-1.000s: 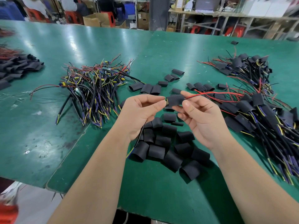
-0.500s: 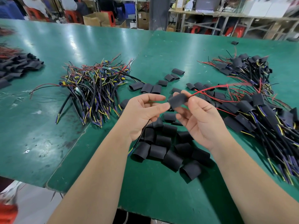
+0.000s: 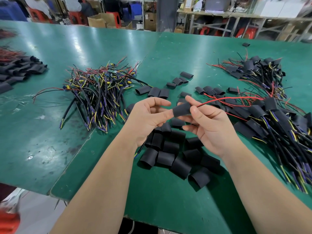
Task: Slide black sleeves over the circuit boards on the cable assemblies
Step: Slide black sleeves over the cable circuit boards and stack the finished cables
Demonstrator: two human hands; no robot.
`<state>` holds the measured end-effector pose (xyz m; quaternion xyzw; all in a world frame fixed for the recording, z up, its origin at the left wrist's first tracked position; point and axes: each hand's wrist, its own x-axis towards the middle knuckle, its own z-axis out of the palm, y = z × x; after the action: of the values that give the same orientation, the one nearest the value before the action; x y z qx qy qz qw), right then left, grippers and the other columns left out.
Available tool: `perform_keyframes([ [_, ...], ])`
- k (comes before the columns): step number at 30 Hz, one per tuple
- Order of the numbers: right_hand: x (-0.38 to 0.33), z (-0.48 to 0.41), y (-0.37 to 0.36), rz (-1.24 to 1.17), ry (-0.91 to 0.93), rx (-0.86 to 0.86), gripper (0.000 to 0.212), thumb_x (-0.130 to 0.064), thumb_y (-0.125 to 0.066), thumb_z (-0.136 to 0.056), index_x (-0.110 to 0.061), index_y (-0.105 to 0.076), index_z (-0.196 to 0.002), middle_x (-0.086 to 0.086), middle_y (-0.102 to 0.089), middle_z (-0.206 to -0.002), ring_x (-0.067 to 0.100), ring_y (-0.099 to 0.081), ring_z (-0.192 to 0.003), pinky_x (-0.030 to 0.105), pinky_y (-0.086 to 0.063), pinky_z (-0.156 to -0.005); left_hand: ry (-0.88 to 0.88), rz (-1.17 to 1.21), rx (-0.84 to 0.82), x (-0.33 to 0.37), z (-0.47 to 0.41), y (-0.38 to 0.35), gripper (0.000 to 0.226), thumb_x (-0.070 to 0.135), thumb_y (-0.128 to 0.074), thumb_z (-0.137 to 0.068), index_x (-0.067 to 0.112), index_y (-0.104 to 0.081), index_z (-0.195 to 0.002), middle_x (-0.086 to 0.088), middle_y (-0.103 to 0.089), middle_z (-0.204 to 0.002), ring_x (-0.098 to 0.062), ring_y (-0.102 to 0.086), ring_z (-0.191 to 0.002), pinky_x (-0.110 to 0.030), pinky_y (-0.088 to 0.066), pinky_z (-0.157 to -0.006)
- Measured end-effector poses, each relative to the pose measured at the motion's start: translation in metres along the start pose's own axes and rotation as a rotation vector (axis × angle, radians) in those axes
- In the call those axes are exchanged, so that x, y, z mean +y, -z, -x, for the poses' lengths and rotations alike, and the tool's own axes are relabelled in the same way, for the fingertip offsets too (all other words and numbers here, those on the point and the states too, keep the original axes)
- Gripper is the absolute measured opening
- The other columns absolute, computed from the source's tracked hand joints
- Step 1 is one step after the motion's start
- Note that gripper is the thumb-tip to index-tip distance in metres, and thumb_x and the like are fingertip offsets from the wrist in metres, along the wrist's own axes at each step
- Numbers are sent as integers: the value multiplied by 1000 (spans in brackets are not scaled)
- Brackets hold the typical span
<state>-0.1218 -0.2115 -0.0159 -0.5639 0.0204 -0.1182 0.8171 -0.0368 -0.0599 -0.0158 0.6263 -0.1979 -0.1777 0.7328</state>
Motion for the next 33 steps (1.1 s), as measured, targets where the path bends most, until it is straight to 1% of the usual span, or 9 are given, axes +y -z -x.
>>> perform_keyframes([
  [10, -8, -5, -10, -292, -59, 182, 25, -10, -66, -69, -8, -65, -93, 11, -71, -85, 12, -69, -69, 18, -54, -59, -34, 174, 10, 7, 4, -11, 13, 21, -72, -74, 14, -65, -81, -1, -70, -68, -10, -64, -54, -18, -49, -48],
  [13, -35, -7, -3, -460, -40, 334, 18, -15, -66, -73, -9, -71, -57, 9, -70, -72, 10, -64, -61, 10, -46, -51, -32, 226, 208, 7, -3, -3, 15, 26, -66, -87, 14, -67, -78, -4, -72, -71, -13, -67, -58, -20, -51, -49],
  [15, -56, -7, 11, -439, 37, 388, 19, -16, -63, -81, -8, -70, -65, 7, -66, -70, 9, -61, -59, 11, -44, -50, -38, 9, 408, 1, -8, 5, 19, 20, -56, -95, 15, -66, -79, 2, -71, -70, -12, -66, -62, -22, -51, -56],
  [19, -90, -4, 46, 70, 287, 516, 13, -21, -63, -86, -19, -68, -98, 0, -67, -73, 12, -63, -52, 19, -46, -45, -143, -723, 545, -11, -8, 17, 15, 18, -56, -89, 23, -69, -90, 12, -68, -88, -5, -62, -84, -9, -43, -77],
  [22, -106, 1, 88, 892, 320, 725, 33, -47, -60, -65, -47, -64, -98, -16, -68, -83, 12, -69, -67, 25, -54, -55, -193, -1005, 568, -16, -9, 19, 25, 14, -55, -86, 22, -68, -106, 2, -64, -111, -22, -53, -106, -33, -40, -92],
  [24, -108, 6, 110, 1217, 253, 798, 38, -48, -53, -67, -36, -60, -102, -6, -65, -85, 25, -68, -79, 43, -57, -73, -197, -1154, 673, -18, -9, 21, 33, 13, -55, -84, 25, -65, -113, 2, -58, -123, -24, -45, -116, -36, -30, -95],
  [27, -94, 7, 126, 1430, 41, 806, 27, -34, -52, -69, -14, -62, -84, 18, -66, -81, 41, -65, -79, 56, -54, -74, 6, -1312, 696, -20, -10, 31, 42, 17, -52, -85, 21, -57, -126, -4, -46, -140, -24, -33, -132, -41, -18, -107],
  [29, -82, 7, 119, 1405, -53, 832, 39, -35, -52, -67, -18, -64, -100, 22, -65, -102, 43, -62, -97, 59, -49, -87, 155, -1432, 647, -23, -10, 36, 34, 20, -49, -89, 18, -59, -121, -6, -48, -138, -26, -35, -131, -44, -18, -109],
  [33, -71, 6, 88, 1398, 82, 883, 38, -27, -62, -77, -21, -66, -114, 19, -60, -117, 38, -55, -110, 53, -44, -97, 143, -1469, 689, -19, -12, 46, 26, 19, -52, -93, 28, -65, -113, -5, -64, -111, -32, -48, -111, -42, -28, -95],
])
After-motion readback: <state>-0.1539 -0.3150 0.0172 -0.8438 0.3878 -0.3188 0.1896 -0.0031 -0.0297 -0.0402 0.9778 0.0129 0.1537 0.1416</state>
